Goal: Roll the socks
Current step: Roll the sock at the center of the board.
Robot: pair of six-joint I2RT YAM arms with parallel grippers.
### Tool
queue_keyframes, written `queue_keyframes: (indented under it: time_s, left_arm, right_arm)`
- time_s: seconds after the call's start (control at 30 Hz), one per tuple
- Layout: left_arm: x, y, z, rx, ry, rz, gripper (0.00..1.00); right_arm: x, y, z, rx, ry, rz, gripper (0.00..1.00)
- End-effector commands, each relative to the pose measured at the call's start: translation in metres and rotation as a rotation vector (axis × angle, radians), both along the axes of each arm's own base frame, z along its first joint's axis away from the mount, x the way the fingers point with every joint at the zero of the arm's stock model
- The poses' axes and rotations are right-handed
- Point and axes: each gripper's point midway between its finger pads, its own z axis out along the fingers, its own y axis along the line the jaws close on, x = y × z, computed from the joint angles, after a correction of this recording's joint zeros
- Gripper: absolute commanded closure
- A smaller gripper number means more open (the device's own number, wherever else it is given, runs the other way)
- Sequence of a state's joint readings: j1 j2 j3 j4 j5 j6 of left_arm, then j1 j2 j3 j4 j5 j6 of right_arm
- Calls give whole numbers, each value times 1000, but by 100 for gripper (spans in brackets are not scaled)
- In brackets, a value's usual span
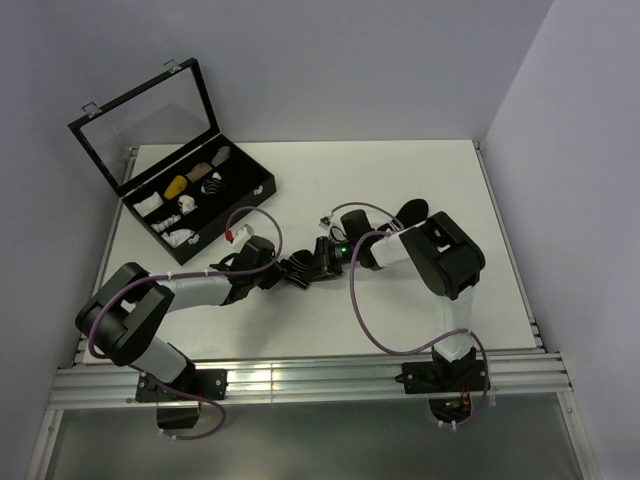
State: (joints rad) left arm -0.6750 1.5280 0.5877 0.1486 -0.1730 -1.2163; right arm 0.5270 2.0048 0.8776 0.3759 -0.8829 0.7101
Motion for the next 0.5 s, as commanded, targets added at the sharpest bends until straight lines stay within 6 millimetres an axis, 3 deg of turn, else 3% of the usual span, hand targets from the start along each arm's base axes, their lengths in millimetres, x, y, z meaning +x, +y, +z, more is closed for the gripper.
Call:
queue_keyframes:
  time_s: [0.0, 0.13, 0.17, 0.27, 0.33, 0.47]
  left_arm:
    - [-14, 11, -22, 89, 82, -15, 88]
    - [-15, 13, -21, 107, 92, -21, 97]
    - [-13, 12, -18, 107, 87, -23, 98]
    - [-12, 9, -15, 110, 85, -34, 99]
    - [-15, 12, -18, 124, 100, -40, 99]
    - [-16, 8, -16, 114, 107, -55, 100]
  right_arm:
    - [14, -22, -9, -162, -151, -75, 77]
    - [18, -26, 15, -243, -375, -92, 64]
    - [28, -33, 16, -307, -461, -123, 63]
    - [29, -37, 34, -393, -657, -147, 62]
    - [23, -33, 46, -396, -755, -143, 61]
    - [10, -20, 53, -438, -934, -91, 59]
